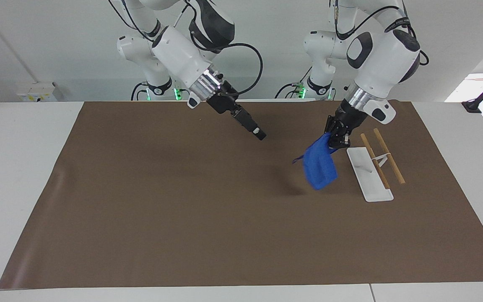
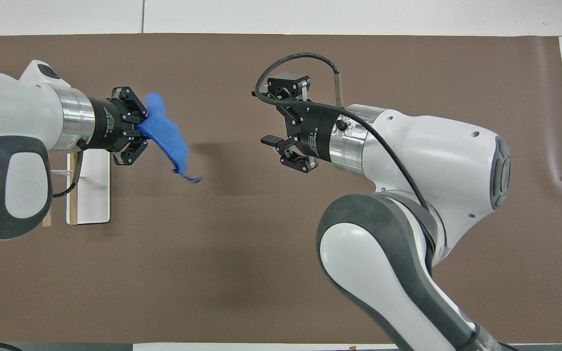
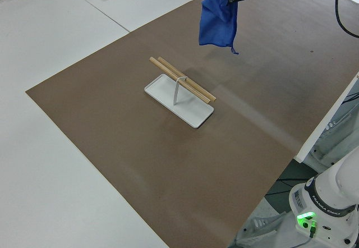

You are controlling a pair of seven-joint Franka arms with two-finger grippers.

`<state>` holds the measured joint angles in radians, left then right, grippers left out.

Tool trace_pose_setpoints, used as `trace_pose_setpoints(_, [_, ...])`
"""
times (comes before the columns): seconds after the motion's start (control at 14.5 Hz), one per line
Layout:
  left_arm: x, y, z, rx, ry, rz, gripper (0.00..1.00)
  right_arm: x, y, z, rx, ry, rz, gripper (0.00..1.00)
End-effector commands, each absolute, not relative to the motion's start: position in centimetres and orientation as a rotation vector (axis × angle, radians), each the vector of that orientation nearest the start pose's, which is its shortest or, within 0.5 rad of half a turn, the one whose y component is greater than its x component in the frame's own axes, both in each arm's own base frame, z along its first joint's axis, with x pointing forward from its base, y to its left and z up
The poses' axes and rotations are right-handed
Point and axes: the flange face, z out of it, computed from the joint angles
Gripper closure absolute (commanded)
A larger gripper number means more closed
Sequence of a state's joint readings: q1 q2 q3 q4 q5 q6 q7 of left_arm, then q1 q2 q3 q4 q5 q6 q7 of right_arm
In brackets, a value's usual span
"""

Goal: Right arm passes towel to left arm to hang
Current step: 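Open the right gripper and withdraw it while the left gripper pulls the towel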

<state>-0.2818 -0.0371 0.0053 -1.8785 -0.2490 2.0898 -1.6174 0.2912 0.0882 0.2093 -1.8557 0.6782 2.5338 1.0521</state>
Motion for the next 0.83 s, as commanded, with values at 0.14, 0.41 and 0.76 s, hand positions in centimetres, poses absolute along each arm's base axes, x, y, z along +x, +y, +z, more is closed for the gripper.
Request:
trace_pose_setpoints(0.14, [52.6,-13.8,56.0,-2.542,-2.114,-0.103,1.0,57.5,18.2,51.4,-2.547,0.719,-0.176,0.0])
trace_pose_setpoints(0.41, [52.6,-11.8,55.4,-2.509,-2.105,-0.187,1.0,57.7,10.8,50.3,-2.924,0.365,-0.186,0.0])
trace_pose_setpoints(0.76, [53.3,-4.9,54.6,-2.377,-2.234,-0.295,1.0,58.1,6.9,54.6,-3.133,0.183,-0.104,0.0])
